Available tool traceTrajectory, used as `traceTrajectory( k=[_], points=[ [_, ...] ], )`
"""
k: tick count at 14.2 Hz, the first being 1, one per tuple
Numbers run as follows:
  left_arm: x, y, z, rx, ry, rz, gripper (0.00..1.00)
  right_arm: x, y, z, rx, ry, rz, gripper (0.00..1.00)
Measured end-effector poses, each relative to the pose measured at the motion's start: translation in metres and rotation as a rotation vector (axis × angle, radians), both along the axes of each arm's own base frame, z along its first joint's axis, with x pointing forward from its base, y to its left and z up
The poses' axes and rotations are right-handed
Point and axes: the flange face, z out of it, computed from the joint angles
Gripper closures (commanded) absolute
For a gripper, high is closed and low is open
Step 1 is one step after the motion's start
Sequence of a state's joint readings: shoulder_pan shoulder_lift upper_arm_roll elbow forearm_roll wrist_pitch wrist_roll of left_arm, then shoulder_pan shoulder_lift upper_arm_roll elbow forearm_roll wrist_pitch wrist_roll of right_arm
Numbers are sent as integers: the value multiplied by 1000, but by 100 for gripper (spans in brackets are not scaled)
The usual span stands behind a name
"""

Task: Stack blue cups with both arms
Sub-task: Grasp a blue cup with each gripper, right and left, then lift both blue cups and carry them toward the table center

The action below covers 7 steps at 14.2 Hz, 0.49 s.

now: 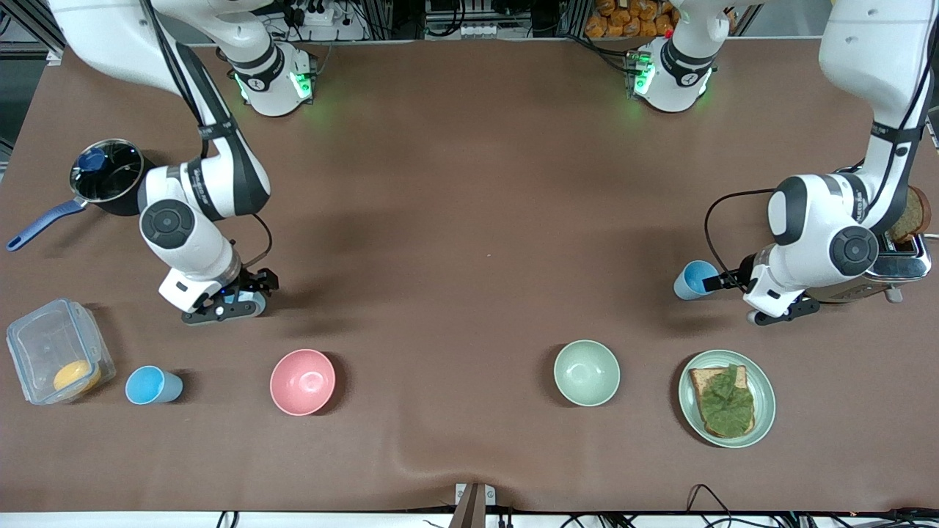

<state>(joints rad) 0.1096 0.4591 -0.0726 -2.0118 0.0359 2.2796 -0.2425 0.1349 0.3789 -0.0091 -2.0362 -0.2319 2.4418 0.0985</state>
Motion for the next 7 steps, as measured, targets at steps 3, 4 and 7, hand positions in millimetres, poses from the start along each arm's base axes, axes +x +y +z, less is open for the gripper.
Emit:
traceTrajectory(
  k=[3, 4, 7],
  points=[
    [-4, 5, -35, 5, 32, 46, 0, 1, -5, -21, -1, 9, 1, 30],
    [-4, 7, -34, 6, 30, 50, 17, 1, -6, -25, -2, 12, 2, 58],
    [-2, -3, -31, 9, 26, 89, 100, -2, -7, -35, -6, 34, 0, 79]
  ],
)
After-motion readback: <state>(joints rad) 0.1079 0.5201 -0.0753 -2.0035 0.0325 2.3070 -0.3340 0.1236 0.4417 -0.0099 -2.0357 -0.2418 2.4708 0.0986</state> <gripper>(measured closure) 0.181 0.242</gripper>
